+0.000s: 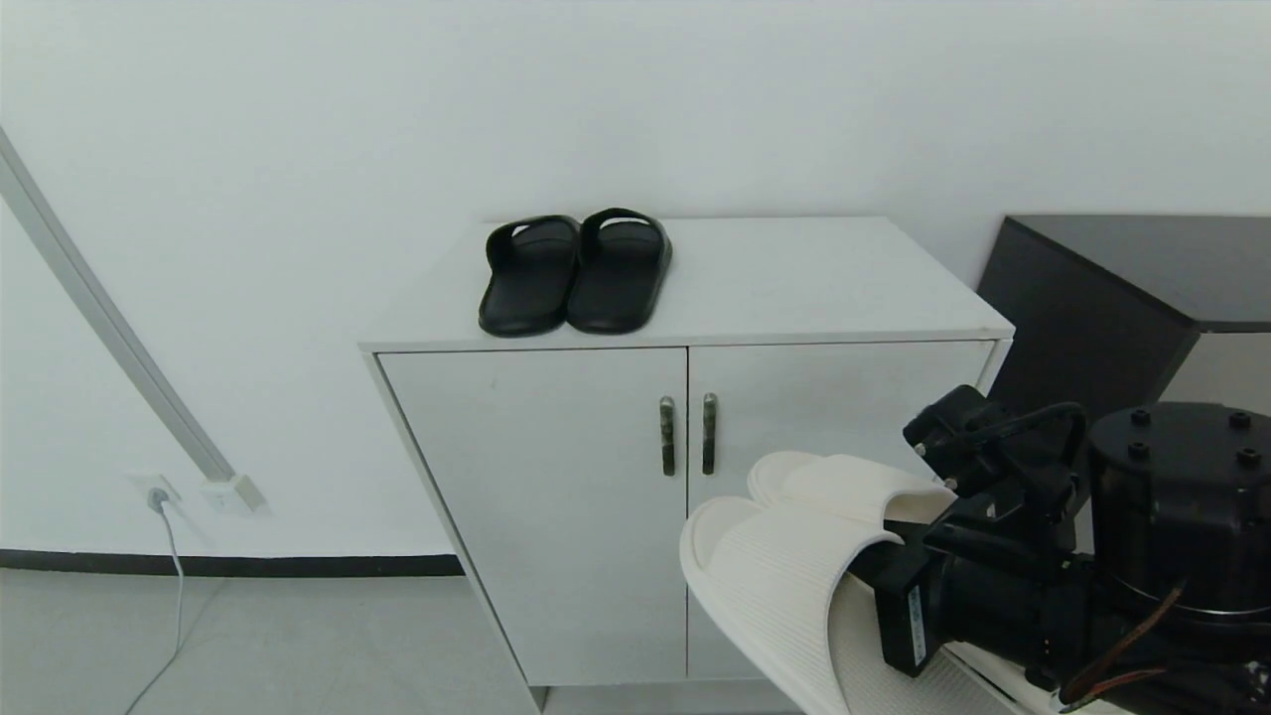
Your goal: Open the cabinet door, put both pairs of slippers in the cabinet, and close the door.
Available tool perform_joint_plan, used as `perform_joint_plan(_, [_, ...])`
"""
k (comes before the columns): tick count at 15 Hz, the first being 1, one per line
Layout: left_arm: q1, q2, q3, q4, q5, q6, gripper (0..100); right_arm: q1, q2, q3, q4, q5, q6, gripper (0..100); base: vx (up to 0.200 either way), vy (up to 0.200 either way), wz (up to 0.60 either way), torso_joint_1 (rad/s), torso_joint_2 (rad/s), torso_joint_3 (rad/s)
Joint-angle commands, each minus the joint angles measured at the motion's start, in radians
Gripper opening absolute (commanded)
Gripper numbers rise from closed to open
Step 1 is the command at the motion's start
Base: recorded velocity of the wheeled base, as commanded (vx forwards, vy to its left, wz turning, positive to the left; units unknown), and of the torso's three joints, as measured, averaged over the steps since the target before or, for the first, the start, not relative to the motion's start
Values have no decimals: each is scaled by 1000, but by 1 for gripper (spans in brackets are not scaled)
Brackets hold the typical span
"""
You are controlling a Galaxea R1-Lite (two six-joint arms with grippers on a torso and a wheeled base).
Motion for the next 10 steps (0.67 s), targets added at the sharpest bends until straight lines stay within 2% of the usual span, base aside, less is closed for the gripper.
perform_joint_plan(1, [0,0,0,0,0,0,100,0,2,1,0,0,-1,0,0,0,0,-183,491,325])
perform_joint_plan(10, [0,0,0,0,0,0,100,0,-3,2,-2,0,0,0,0,0,0,-142,475,330])
